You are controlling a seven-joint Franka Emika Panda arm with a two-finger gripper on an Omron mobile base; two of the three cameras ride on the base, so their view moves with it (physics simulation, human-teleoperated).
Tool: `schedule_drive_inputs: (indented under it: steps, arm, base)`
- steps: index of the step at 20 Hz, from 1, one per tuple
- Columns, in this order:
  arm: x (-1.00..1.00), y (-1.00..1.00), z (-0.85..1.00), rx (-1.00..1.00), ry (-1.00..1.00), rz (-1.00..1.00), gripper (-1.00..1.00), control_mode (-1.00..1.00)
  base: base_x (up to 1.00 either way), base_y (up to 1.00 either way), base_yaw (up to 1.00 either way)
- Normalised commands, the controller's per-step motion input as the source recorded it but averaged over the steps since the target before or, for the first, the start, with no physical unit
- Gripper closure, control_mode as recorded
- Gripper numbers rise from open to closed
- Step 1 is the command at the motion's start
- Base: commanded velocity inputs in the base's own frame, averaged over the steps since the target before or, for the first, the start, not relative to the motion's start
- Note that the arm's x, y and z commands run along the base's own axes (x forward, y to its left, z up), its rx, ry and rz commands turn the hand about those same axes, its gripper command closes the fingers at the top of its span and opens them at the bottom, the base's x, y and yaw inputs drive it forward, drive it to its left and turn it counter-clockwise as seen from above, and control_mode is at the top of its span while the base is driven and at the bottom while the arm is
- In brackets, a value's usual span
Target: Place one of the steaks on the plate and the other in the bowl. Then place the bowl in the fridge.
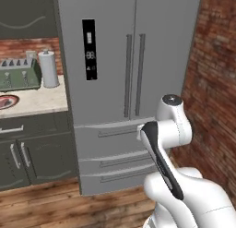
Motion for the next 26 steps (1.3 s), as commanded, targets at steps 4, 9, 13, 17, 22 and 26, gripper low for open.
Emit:
schedule_drive_inputs:
  steps: [4, 9, 13, 17, 22, 26]
  arm:
    - [0.00, 0.00, 0.00, 0.00, 0.00, 0.00, -1.00, 1.00]
    - [0.00, 0.00, 0.00, 0.00, 0.00, 0.00, -1.00, 1.00]
    - [0.00, 0.00, 0.00, 0.00, 0.00, 0.00, -1.00, 1.00]
    - [0.00, 0.00, 0.00, 0.00, 0.00, 0.00, -1.00, 1.00]
    - [0.00, 0.00, 0.00, 0.00, 0.00, 0.00, -1.00, 1.00]
    - [0.00, 0.00, 0.00, 0.00, 0.00, 0.00, -1.00, 1.00]
  base:
    - [0.20, -0.61, 0.00]
    - [0.08, -0.07, 0.00]
    - [0.42, 0.32, 0.00]
    - [0.35, 0.16, 0.00]
    - [0.14, 0.00, 0.00]
    - [0.21, 0.08, 0.00]
